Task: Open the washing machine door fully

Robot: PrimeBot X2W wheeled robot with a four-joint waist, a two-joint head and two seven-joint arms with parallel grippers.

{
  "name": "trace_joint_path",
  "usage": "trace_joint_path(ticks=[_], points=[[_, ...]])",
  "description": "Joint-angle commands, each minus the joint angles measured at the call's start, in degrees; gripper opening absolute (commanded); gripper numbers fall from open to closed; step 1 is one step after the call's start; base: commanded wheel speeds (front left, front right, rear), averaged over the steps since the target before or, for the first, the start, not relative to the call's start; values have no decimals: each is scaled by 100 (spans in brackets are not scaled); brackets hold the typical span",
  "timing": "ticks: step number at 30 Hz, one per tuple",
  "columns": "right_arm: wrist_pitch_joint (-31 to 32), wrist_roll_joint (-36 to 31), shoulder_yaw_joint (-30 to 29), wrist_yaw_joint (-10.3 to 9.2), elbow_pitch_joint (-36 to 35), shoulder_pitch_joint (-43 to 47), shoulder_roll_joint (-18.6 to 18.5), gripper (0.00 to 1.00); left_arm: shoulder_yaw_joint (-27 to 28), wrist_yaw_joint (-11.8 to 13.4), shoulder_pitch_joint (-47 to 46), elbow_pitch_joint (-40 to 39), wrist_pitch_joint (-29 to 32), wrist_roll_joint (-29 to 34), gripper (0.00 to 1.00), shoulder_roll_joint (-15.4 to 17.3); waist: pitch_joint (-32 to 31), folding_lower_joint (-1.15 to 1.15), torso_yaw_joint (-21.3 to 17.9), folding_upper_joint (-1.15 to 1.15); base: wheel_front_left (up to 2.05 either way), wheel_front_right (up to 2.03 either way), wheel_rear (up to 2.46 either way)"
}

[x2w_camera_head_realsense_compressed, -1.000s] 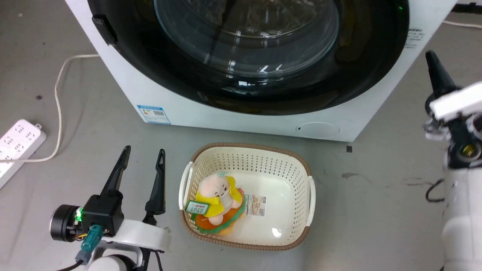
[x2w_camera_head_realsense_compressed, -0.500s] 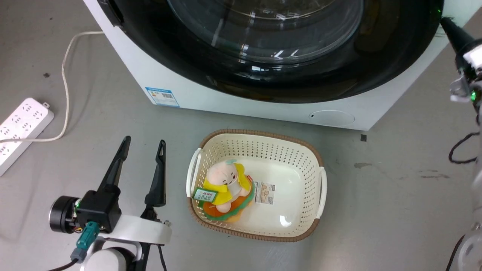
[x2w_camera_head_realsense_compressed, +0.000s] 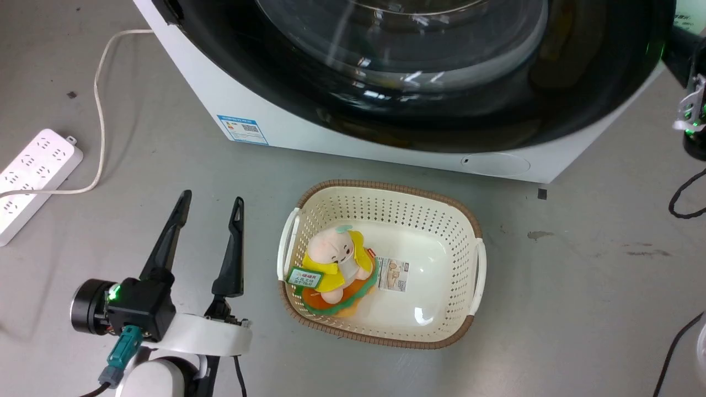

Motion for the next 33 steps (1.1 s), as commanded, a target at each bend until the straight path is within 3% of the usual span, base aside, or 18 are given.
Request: trace_joint_path(ticks=[1,13,25,27,33], points=[[220,106,-25,14,157,-136,160,0,6,-43,-111,-42,-64,-29,100,2,-18,0,4,0,0,0,0],[1377,151,-624,13,95,649,234,0,-138,-102,136,47,-204,110,100,-74,-700,0,-43,0,0,0,0],[2406,151,-1063,13,-1182,2117,658,0,-531,171,669,147,-204,215,100,-125,-1598,0,-136,0,0,0,0],[2655,489,-884,13,-1376,2470,682,0,-577,235,777,146,-204,215,100,-129,-1715,0,-159,0,0,0,0],[1772,914,-541,13,-1398,2600,685,0,-616,242,803,103,-204,226,100,-130,-1672,0,-182,0,0,0,0]])
